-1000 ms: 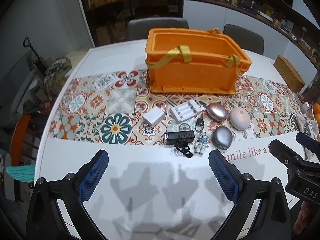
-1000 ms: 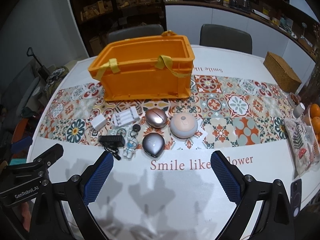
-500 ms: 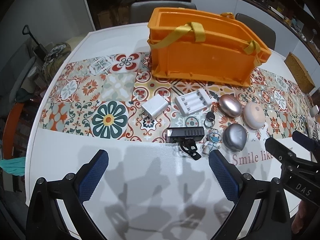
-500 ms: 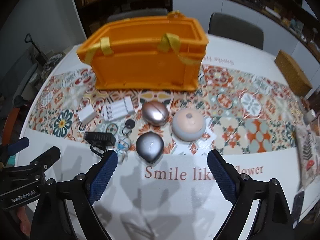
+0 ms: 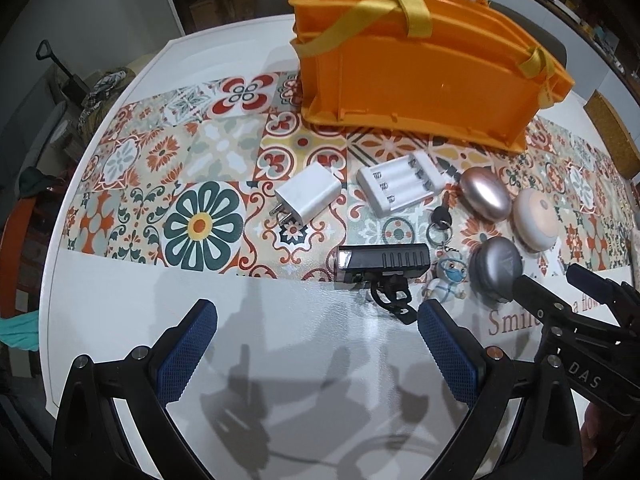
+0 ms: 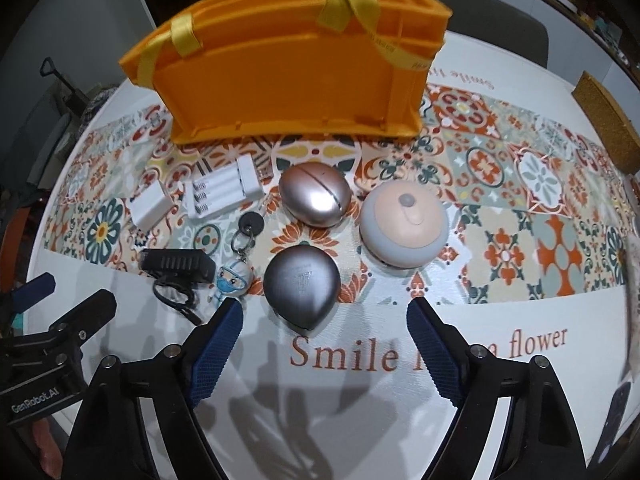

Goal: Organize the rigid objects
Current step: 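Grasp the black bike light with the left tool while the right tool grasps the grey teardrop object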

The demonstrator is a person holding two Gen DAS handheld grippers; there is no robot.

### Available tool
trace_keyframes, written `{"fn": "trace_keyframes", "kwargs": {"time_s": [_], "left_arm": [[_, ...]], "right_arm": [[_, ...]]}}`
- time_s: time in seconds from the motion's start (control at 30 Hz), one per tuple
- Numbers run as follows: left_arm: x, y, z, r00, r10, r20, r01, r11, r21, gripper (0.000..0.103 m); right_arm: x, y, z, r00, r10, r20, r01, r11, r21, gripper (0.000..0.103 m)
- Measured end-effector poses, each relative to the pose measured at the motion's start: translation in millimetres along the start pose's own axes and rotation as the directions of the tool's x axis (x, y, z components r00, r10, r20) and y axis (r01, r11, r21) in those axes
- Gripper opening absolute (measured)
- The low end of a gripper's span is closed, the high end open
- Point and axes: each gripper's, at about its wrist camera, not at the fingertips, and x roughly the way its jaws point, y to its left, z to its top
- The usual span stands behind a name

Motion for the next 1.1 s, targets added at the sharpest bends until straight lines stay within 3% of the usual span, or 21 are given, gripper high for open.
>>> {"fn": "trace_keyframes", "kwargs": {"time_s": [0.37,0.63,1.1], "left_arm": [[21.7,-2.5,2.5,0.999,0.005,-0.042,-0.004,1.0,0.007,0.102],[29.1,-0.2,3.4,0.999,0.014,-0.033,-0.014,1.0,0.004,0.102],[34.2,-3.7,2.5,1.0,0.014,-0.023,-0.013,1.0,0.02,0.102]], "right_arm": [[27.8,4.9,5.4,0.999,0.001,-0.045,-0.002,1.0,-0.015,0.076],[44.2,10.4,6.1,0.997,0.0,-0.076,-0.001,1.0,-0.022,0.075],[60.1,26.0,9.8,0.998,-0.03,-0.051,0.026,0.997,-0.074,0.063]]}}
